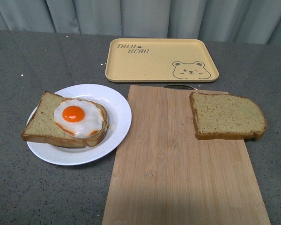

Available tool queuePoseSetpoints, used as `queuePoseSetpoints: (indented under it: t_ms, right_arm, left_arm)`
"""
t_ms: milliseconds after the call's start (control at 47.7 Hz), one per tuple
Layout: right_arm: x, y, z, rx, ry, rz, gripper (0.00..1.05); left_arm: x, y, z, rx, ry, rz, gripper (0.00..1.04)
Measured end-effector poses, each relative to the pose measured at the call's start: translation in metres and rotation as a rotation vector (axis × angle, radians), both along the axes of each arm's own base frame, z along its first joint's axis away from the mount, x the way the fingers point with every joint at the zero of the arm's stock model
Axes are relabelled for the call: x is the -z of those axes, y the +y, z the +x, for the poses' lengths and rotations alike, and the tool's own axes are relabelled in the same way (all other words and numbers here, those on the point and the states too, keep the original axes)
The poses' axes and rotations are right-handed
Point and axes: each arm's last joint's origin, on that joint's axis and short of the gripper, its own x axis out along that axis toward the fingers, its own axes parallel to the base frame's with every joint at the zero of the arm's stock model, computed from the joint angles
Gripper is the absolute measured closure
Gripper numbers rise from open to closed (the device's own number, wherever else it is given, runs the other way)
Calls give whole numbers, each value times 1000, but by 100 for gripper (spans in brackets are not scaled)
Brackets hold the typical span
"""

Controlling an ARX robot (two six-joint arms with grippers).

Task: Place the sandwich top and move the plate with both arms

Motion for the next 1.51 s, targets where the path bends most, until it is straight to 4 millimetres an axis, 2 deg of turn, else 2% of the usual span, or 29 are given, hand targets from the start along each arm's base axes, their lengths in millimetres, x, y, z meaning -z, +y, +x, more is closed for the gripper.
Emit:
queuePoseSetpoints:
  t_ms: [189, 293, 587, 776, 1048, 1132, 1237, 1509]
  right_arm:
    - [22, -12, 32, -106, 216, 197, 9]
    - [38, -18, 53, -191, 346, 381, 9]
    - [66, -24, 98, -269, 443, 631, 9]
    - [82, -17, 118, -281, 497, 745, 9]
    - [102, 0, 142, -285, 547, 810, 10]
    - [108, 4, 150, -264, 561, 826, 21]
    - [113, 11, 159, -256, 574, 846, 44]
    - [112, 16, 164, -249, 578, 861, 81]
  left_arm:
    - [0, 0, 0, 0, 0, 0, 7]
    - [0, 0, 0, 0, 0, 0, 7]
    - [0, 0, 0, 0, 0, 0, 7]
    - [0, 0, 0, 0, 0, 0, 7]
    - [0, 0, 0, 0, 0, 0, 7]
    - [0, 0, 0, 0, 0, 0, 7]
    - [0, 0, 0, 0, 0, 0, 7]
    - [0, 0, 0, 0, 0, 0, 7]
